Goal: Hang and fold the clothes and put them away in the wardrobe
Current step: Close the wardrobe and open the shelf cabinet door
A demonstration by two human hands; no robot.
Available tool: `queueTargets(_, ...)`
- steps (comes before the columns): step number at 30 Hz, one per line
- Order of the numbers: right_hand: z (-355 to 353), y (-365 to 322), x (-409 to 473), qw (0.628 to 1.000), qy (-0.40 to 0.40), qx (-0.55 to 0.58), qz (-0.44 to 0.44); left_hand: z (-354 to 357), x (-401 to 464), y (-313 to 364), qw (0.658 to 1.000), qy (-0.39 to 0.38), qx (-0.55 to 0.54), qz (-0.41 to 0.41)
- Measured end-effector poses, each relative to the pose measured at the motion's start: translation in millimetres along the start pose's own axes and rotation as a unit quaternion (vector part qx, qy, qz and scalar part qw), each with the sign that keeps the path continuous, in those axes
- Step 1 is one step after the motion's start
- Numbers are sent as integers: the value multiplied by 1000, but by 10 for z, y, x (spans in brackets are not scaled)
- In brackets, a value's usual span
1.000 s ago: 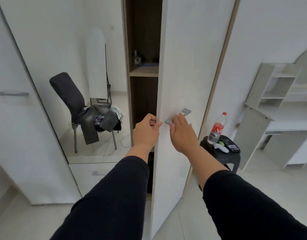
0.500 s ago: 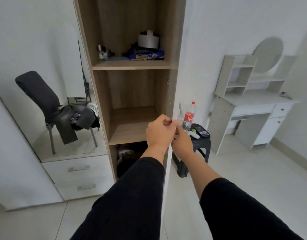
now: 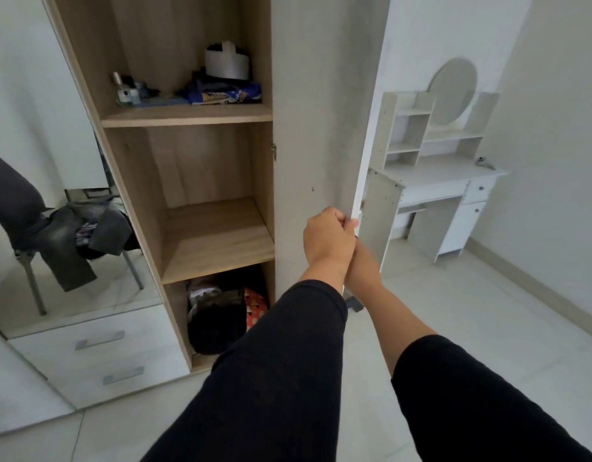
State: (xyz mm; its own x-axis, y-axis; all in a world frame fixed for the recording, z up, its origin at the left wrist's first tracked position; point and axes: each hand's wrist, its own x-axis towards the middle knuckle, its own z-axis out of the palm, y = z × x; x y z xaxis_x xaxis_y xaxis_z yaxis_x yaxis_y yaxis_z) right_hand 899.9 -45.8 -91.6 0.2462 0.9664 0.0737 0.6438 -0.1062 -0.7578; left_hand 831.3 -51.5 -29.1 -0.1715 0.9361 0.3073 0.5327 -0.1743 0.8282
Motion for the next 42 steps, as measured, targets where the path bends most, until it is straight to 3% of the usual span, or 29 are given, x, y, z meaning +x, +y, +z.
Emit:
queueTargets(5,-37,-30,-68,998,-8,-57,29,12,31,-23,1000,-16,-24,-4)
queueTargets(9,24,-52,-270,973,-106,-186,86,-146,24,-193,998,-63,-3,11)
queueTargets(14,174,-207,-442,955,-116,-255,93,-541,-43,-591,998,-21,57,-26)
queueTargets(22,1003,-992,-854,935,-192,-287,-78,-1709,-403,-1284,981,78,124,-130)
queueTargets(28,1701,-1662,-1447,900,-252,-302,-190,-2816,-953,-1853,946,165,164,-227)
queueTargets(42,3065,-2595,-3964,764,-412,-280,-410,-4725,-3290,-2704,824,336,177,-420)
